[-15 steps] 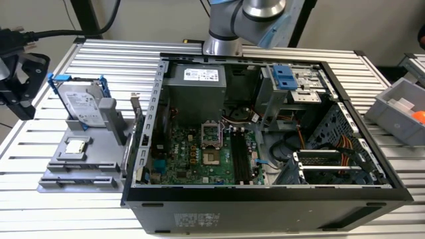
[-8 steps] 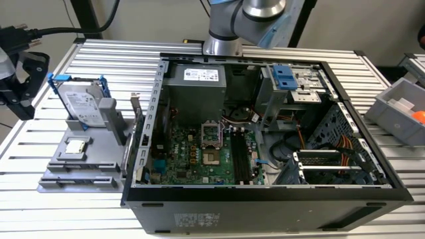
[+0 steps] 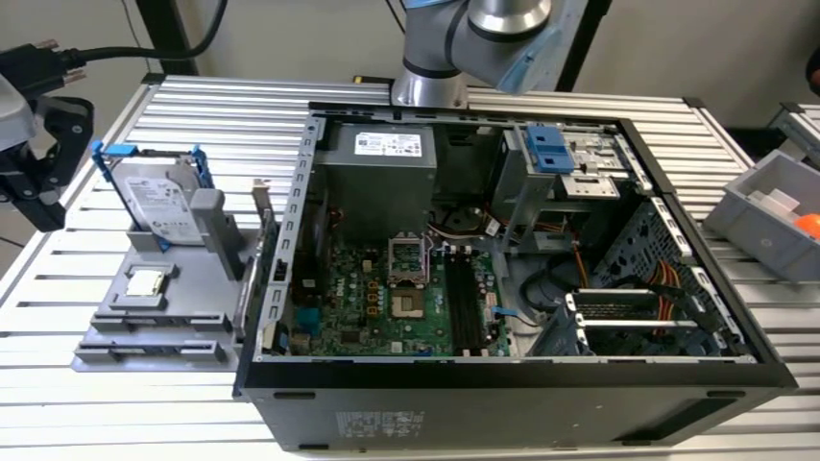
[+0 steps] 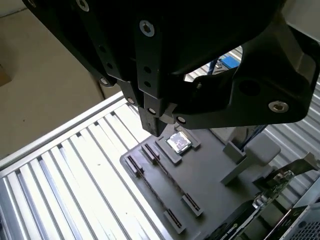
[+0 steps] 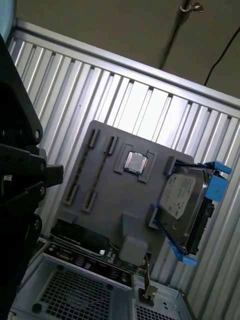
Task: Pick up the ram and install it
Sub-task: 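Pick up the ram and move it above insertion slot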
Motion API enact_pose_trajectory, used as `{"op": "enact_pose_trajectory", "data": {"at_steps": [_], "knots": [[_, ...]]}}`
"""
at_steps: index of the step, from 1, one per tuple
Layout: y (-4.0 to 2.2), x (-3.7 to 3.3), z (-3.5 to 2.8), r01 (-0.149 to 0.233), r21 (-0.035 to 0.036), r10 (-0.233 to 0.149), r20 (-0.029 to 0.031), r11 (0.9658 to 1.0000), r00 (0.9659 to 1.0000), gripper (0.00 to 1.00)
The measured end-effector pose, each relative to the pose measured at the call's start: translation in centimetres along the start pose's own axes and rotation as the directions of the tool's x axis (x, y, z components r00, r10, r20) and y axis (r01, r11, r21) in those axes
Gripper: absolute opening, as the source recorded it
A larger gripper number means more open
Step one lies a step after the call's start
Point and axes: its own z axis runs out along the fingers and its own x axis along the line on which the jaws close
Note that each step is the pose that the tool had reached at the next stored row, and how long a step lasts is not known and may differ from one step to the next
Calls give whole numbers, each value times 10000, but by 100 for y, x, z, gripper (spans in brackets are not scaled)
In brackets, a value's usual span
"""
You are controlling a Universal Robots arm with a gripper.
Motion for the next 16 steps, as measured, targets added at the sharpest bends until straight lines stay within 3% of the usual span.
{"op": "enact_pose_trajectory", "data": {"at_steps": [5,16], "knots": [[-1,-1,0,363,-1,-363,-15,9993,9993,0],[1,-2,1,608,-2,-608,-25,9982,9981,0]]}}
